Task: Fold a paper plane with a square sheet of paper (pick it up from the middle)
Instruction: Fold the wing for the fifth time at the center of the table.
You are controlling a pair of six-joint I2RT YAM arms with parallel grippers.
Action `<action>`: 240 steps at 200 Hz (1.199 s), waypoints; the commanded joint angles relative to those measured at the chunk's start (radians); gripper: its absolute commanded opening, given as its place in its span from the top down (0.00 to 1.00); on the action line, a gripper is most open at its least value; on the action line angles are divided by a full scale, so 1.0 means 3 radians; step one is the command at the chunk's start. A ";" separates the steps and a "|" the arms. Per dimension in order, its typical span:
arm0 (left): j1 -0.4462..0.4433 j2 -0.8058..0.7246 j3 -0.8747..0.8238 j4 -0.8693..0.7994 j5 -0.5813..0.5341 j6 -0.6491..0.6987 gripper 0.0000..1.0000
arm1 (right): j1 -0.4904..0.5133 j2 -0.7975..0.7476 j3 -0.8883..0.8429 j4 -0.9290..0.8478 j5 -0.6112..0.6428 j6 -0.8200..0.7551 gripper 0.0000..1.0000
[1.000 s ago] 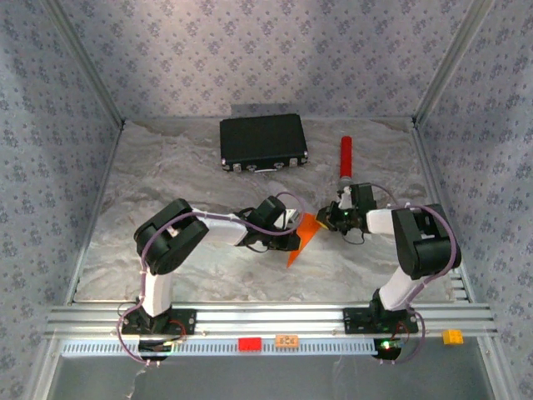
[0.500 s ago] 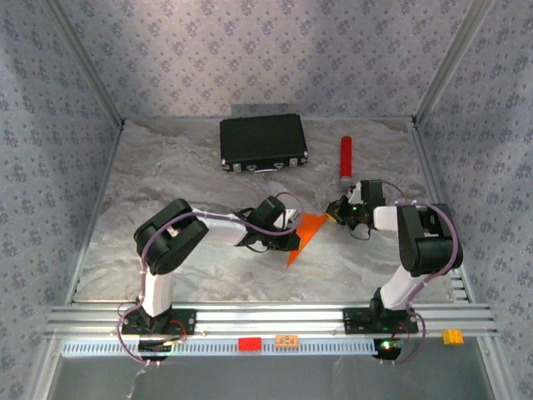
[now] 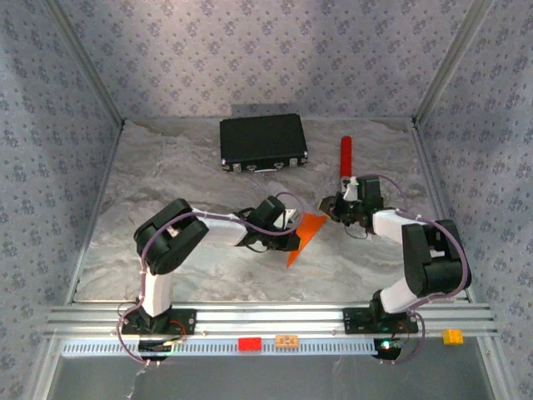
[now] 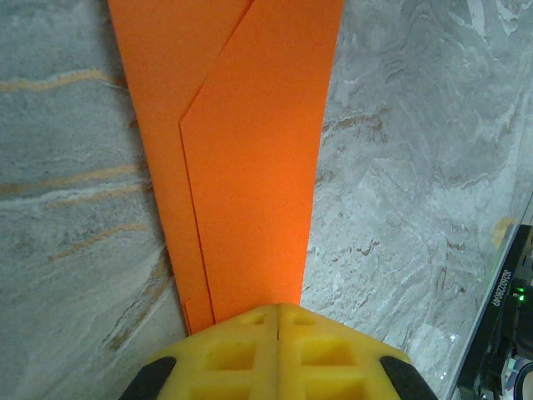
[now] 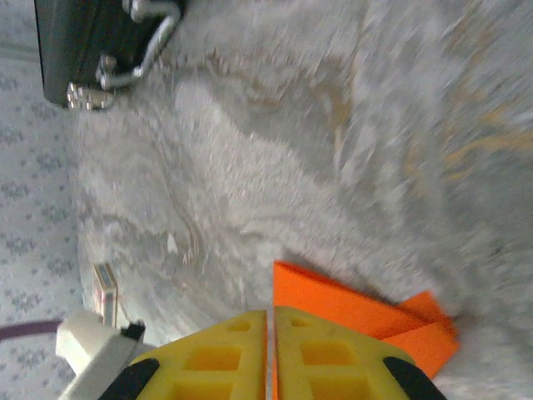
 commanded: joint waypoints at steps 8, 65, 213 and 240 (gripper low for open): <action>0.0031 0.0063 -0.0149 -0.0537 -0.0084 0.0062 1.00 | 0.0096 0.0175 -0.0057 -0.0086 -0.0018 -0.0050 0.89; 0.0026 0.0000 -0.0089 -0.0616 -0.0083 0.0098 1.00 | 0.0109 0.0500 -0.0087 -0.0214 0.0203 -0.0115 0.92; 0.0057 0.0198 0.0878 -0.0711 0.0195 0.0108 0.95 | 0.0139 0.0518 -0.0147 -0.0206 0.0286 -0.0089 0.93; 0.0020 0.0320 0.1008 -0.0855 0.0159 0.0119 0.94 | 0.0137 0.0517 -0.0157 -0.0211 0.0294 -0.0089 0.92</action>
